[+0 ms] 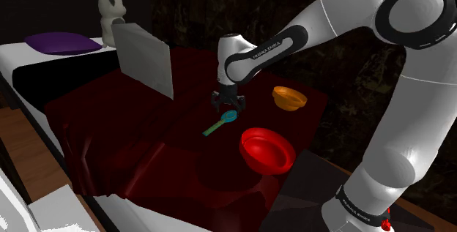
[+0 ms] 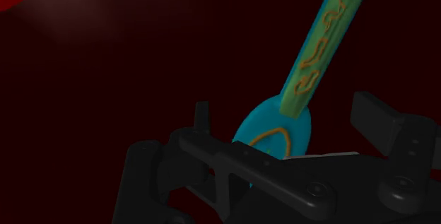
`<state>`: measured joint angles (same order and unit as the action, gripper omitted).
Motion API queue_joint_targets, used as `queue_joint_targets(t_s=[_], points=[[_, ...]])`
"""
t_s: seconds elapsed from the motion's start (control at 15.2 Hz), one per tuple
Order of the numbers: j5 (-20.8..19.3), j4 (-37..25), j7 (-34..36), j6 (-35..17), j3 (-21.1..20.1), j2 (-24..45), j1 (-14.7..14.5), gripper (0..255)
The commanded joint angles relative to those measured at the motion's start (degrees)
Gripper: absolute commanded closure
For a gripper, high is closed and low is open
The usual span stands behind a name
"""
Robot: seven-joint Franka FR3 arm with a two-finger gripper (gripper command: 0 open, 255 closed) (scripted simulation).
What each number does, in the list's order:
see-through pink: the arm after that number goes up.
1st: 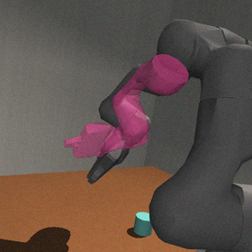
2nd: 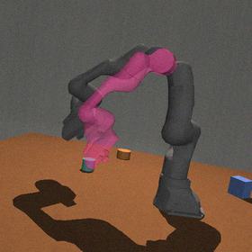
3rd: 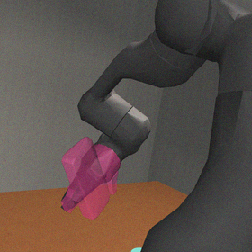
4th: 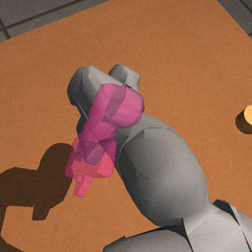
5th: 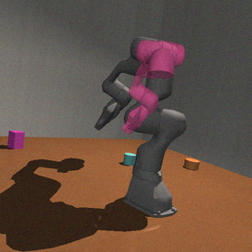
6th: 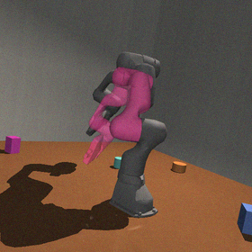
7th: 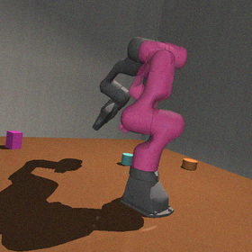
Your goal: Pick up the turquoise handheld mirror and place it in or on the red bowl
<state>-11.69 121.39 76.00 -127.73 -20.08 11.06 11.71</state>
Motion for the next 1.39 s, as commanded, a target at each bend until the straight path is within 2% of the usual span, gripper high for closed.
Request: queue_joint_targets(t_s=[0.0,0.07,0.59,1.12,1.19,1.32], points=[[-2.81,-3.58,5.17,-0.01,1.34,4.17,-0.6,0],[-3.83,-5.21,7.12,0.03,2.05,5.99,-0.96,0],[-5.97,-3.67,8.5,-4.76,3.21,9.48,-1.26,0],[-5.97,-3.67,8.5,-4.75,3.21,9.48,-1.26,0],[-5.97,-3.67,8.5,-4.75,3.21,9.48,-1.26,255],[-5.97,-3.67,8.5,-4.75,3.21,9.48,-1.26,255]])
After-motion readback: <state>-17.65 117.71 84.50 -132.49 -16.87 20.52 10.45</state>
